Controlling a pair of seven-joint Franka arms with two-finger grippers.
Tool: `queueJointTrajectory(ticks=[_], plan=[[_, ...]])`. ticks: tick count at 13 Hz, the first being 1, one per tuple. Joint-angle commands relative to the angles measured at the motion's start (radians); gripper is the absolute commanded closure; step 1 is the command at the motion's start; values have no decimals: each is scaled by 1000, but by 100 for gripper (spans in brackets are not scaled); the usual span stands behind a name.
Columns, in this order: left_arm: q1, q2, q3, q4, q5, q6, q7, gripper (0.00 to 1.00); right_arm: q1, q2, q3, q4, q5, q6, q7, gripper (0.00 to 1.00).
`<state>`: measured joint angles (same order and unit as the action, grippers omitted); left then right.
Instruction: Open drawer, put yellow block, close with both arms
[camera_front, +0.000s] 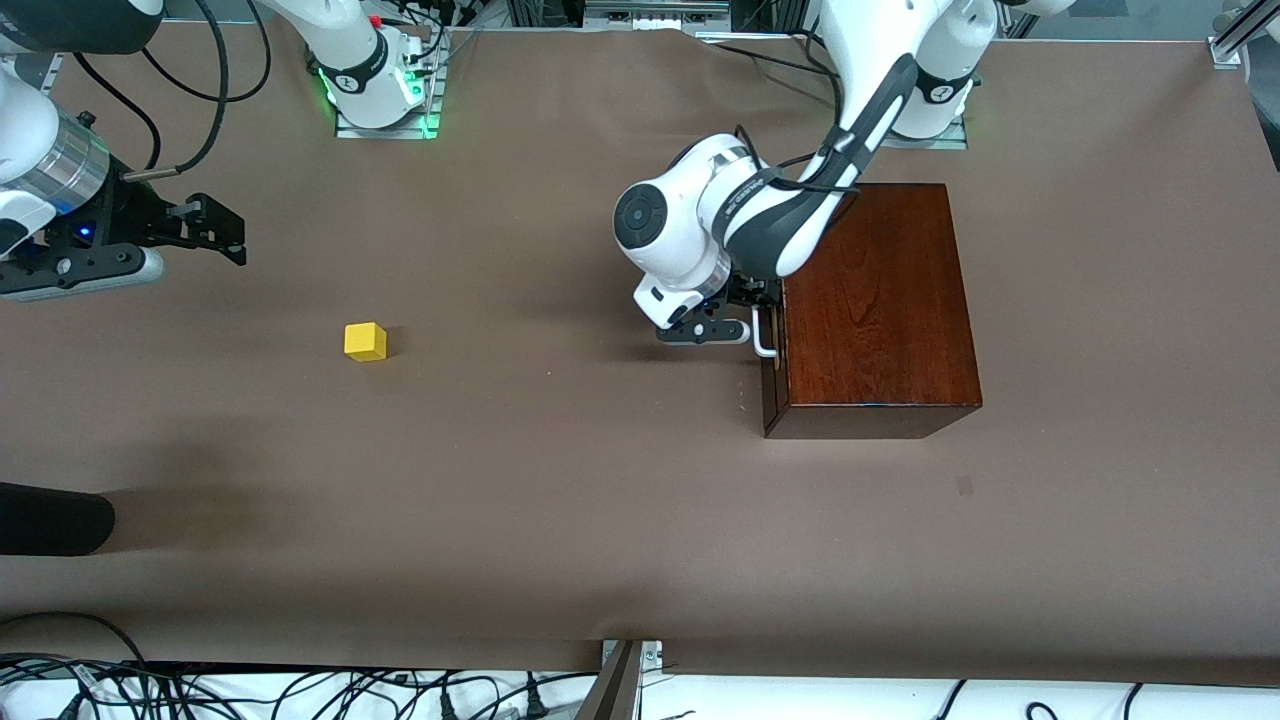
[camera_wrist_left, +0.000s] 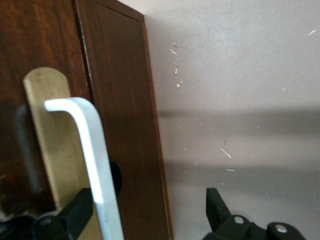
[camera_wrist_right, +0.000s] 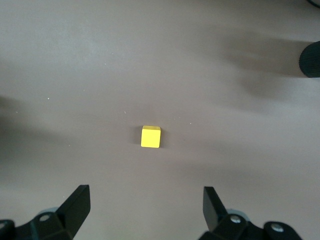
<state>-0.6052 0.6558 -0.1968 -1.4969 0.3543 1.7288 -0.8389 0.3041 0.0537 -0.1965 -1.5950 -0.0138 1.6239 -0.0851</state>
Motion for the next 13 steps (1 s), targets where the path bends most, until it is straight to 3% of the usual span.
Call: queueJointTrajectory(ticks=[1,5,8,11,13], plan=[[-18,21,3,23,32,-2,-26,0,0,8,2,26,-3,-22,10,0],[-19,27,2,24,29,40,-46,0,0,15,2,26,3,2,8,0],[-50,27,-1,35,8,101,-121,0,-2,9,-6,27,60,8,5,0],[-73,30,-3,38,-89,191,-149,0,-13,24,-29,23,54,19,-4,0],[-76,31,-3,69,-136,224,-148,0,-3,87,-26,23,40,-8,-10,0]])
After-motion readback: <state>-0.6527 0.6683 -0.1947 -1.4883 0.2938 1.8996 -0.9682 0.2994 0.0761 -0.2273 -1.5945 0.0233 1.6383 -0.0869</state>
